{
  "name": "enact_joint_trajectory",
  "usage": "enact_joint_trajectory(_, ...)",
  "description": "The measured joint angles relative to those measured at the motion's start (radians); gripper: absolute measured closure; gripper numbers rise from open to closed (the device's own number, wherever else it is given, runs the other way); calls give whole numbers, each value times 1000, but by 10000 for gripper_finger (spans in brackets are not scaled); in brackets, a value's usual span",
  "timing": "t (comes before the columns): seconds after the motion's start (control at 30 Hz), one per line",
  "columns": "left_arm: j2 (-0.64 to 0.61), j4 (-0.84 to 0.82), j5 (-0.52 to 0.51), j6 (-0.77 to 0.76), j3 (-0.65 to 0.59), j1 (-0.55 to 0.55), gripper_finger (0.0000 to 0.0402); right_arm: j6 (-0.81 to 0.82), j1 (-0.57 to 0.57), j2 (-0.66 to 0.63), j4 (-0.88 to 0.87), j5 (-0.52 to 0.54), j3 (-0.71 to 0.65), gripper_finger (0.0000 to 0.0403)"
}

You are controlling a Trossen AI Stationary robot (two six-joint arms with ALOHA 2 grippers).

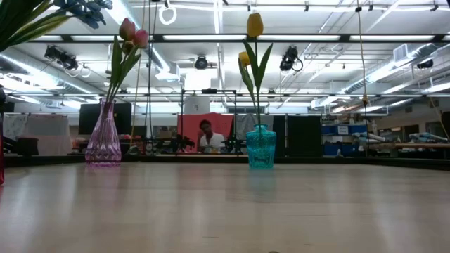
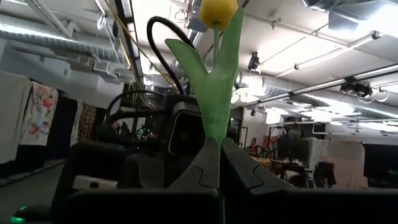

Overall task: Sort flowers into vase by color
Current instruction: Put the yellow tulip into the blue vase

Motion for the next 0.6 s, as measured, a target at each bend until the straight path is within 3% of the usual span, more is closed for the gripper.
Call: enact_joint_trajectory(0.6, 55, 103, 5, 49, 0, 0, 218, 9, 0, 0, 6, -50, 0, 394)
